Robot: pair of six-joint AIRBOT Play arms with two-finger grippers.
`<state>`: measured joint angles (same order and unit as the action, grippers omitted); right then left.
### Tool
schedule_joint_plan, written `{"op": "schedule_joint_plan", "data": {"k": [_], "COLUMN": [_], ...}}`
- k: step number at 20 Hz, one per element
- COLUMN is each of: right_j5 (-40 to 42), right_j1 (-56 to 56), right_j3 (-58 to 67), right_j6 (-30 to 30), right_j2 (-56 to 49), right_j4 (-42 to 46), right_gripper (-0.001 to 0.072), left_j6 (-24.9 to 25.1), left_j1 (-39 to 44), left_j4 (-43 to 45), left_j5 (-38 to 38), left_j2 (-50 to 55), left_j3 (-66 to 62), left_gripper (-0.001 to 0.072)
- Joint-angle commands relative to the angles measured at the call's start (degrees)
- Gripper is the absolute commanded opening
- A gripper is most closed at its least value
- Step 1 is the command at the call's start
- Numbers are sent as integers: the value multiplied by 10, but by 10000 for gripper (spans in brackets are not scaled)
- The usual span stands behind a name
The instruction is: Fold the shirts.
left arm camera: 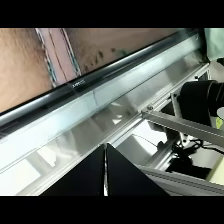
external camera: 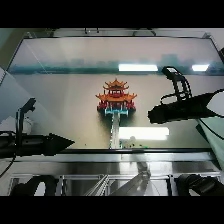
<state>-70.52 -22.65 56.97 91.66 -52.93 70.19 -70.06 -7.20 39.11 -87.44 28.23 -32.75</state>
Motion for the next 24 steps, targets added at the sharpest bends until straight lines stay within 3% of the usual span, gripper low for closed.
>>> {"op": "schedule_joint_plan", "data": {"k": [1,6,7,8,12,13,14,17,19,21,24], "right_j5": [0,0,0,0,0,0,0,4,41,72,92], "right_j1": [-1,-1,-1,-1,-1,-1,-1,-1,-1,-1,-1], "right_j3": [0,0,0,0,0,0,0,0,0,0,0], "right_j6": [0,0,0,0,-1,-9,-9,-9,-8,-8,-8], "right_j2": [0,0,0,0,0,0,0,0,-1,-6,-17], "right_j4": [0,0,0,0,1,7,6,4,1,-17,-32], "right_gripper": [15,15,15,15,15,15,15,15,17,18,18], "left_j6": [-3,-45,-49,-52,-77,-90,-106,-111,-111,-134,-134], "left_j1": [0,0,0,0,0,0,0,0,0,0,-13], "left_j4": [13,55,64,81,218,258,291,398,526,634,662], "left_j5": [14,26,36,45,64,63,61,33,3,20,54], "left_j2": [-43,-72,-72,-68,0,26,52,128,180,223,283], "left_j3": [0,0,-2,-11,-122,-158,-192,-269,-308,-325,-325], "left_gripper": [18,20,112,337,343,426,720,720,720,711,710]}}
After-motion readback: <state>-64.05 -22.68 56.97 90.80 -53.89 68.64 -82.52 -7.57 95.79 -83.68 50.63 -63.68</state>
